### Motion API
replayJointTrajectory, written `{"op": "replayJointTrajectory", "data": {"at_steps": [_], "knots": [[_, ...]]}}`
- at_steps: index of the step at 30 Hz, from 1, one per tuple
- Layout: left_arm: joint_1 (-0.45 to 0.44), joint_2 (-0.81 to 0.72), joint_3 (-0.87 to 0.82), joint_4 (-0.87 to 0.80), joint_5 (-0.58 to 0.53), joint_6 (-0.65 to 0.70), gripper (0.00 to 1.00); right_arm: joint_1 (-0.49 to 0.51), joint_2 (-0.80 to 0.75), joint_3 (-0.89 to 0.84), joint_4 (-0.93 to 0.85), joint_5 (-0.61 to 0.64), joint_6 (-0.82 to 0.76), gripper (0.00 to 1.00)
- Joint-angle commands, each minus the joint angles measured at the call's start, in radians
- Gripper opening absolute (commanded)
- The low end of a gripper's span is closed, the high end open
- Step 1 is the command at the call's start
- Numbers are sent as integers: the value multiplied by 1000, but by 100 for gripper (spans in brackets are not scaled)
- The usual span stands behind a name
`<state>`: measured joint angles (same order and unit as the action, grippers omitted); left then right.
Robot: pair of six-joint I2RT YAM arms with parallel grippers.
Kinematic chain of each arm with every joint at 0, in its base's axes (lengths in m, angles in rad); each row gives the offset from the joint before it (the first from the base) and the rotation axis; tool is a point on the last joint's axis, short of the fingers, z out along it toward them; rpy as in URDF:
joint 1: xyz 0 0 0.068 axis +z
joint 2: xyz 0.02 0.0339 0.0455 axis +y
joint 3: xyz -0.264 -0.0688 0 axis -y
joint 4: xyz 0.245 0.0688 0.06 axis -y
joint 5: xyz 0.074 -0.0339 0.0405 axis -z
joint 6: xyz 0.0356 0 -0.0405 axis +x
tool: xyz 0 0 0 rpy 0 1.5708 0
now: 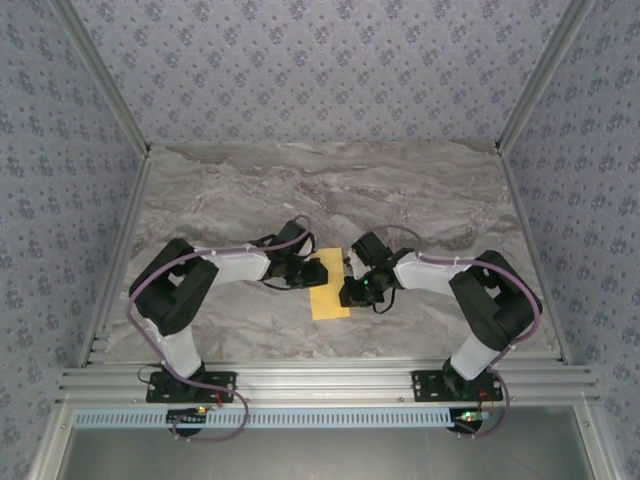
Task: Fold a paper plane with a square sheet of paper (fold left side to right side)
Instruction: Hold the square sheet of paper at the center of the table, then first fold the square sheet of paper in half at the center of the table.
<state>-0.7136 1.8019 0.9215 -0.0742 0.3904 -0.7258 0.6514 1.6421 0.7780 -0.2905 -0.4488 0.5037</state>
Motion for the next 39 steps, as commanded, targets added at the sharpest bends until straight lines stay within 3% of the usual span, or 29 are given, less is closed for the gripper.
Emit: {"op": "replayJointTrajectory", "data": {"at_steps": [1, 16, 39], "knots": [[24, 37, 1, -14, -31, 22, 17, -12, 44, -24, -142, 149, -35, 13], [108, 76, 78, -62, -132, 72, 18, -19, 44, -48, -159, 160, -65, 12], [269, 298, 402, -183, -109, 181, 18, -18, 36, -91, -71, 82, -19, 13]]}}
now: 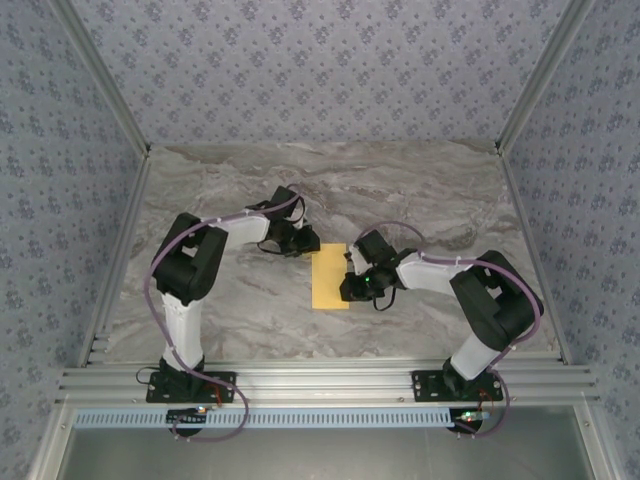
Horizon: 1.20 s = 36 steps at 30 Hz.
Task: Fold a paper plane with a square sheet of paper (fold left side to right side)
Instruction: First fold the square sheet of paper in half at the center of the table, then fold the triangle a second time at the center of the table.
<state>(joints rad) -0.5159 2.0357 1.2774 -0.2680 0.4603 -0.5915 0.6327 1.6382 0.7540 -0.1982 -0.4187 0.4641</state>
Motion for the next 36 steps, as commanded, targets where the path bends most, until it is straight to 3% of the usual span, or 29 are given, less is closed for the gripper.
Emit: {"op": "replayJointTrajectory", "data": {"at_steps": [1, 9, 15, 20, 24, 29, 36], "knots": [[77, 73, 69, -3, -178, 53, 18, 2, 40, -69, -164, 52, 21, 13], [91, 137, 220, -84, -187, 79, 19, 6, 38, -75, -156, 58, 34, 13], [93, 11, 168, -59, -149, 85, 22, 5, -43, -74, -24, -5, 65, 18], [93, -197, 33, -16, -99, 58, 26, -11, -193, -70, 100, 4, 87, 41], [68, -284, -99, 64, -3, -4, 27, -30, -280, -56, 57, 80, 50, 55], [-17, -236, -172, 183, 57, -64, 26, -43, -342, -50, -53, 180, -7, 67], [-64, -102, -93, 161, 1, -64, 26, -68, -373, -97, -46, 146, 25, 78]]}}
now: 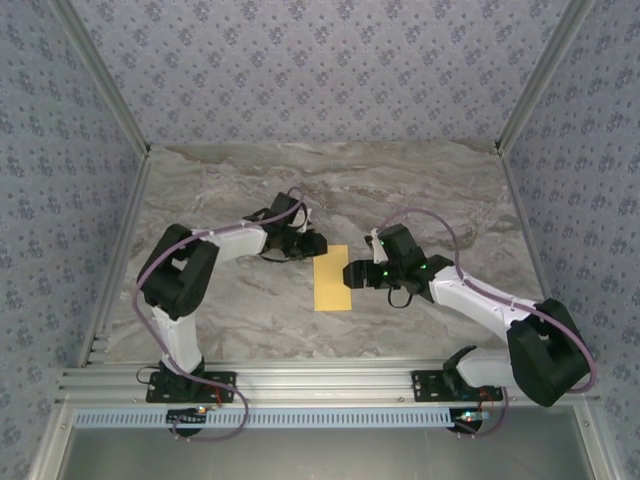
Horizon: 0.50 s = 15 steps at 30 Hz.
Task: Fold a paper plane with a square sheet of paper (fold left side to right side)
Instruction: Fold the triangle a second time at the center of the table.
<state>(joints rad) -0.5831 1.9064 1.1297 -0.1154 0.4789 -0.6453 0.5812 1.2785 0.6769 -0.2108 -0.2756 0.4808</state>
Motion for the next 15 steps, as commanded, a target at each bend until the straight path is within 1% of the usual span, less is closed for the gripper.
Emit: {"op": "replayJointTrajectory", "data": {"at_steps": [1, 6, 8, 11, 15], "knots": [[3, 39, 59, -2, -32, -6, 26, -25, -11, -25, -24, -26, 17, 80], [3, 60, 48, -13, -58, -4, 25, -56, 30, -30, 3, -177, 75, 80], [2, 60, 40, -11, -59, -5, 25, -58, 59, -24, 8, -231, 92, 78], [2, 56, 24, -4, -62, -6, 25, -58, 109, -16, 34, -285, 136, 75], [3, 50, 5, 9, -60, -14, 25, -57, 182, 1, 69, -310, 195, 70]]}}
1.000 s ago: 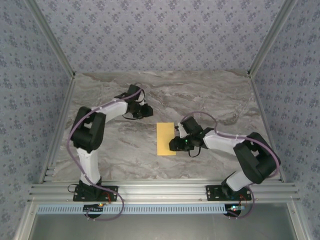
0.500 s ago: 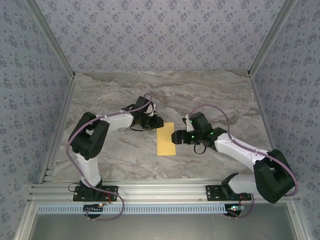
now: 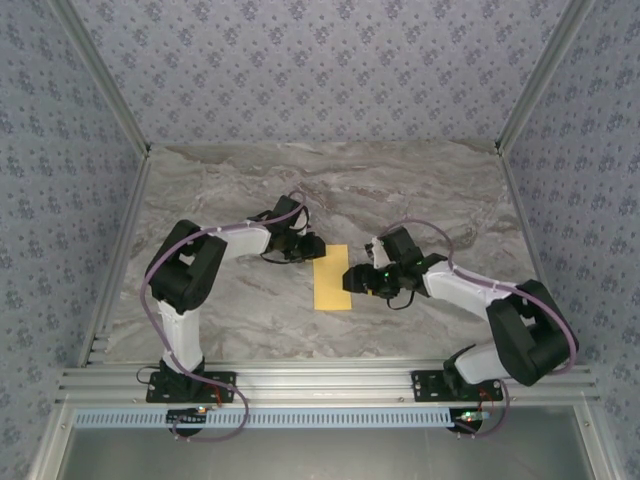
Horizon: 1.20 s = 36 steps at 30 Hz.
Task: Fold a paper plane with a square sheet of paper (fold left side to right side)
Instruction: Fold the triangle a second time at the center of the table.
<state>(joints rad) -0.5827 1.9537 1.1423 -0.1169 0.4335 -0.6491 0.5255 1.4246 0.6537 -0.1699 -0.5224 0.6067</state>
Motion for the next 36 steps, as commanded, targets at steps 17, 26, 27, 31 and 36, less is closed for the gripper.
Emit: {"op": "replayJointTrajectory", "data": {"at_steps": [17, 26, 27, 31, 36], "knots": [[1, -8, -21, 22, -12, -14, 25, 11, 170, 45, 145, -100, 145, 64], [1, -37, -24, 20, -9, -5, 27, 8, 186, 65, 178, -103, 164, 57], [1, -52, -27, 20, -11, 2, 28, 3, 185, 68, 180, -105, 165, 57], [3, -153, -73, 53, -33, 25, 42, -15, 187, 80, 206, -134, 171, 57], [-4, -371, -242, 171, -63, 52, 54, -54, 212, 134, 205, -181, 171, 57]]}}
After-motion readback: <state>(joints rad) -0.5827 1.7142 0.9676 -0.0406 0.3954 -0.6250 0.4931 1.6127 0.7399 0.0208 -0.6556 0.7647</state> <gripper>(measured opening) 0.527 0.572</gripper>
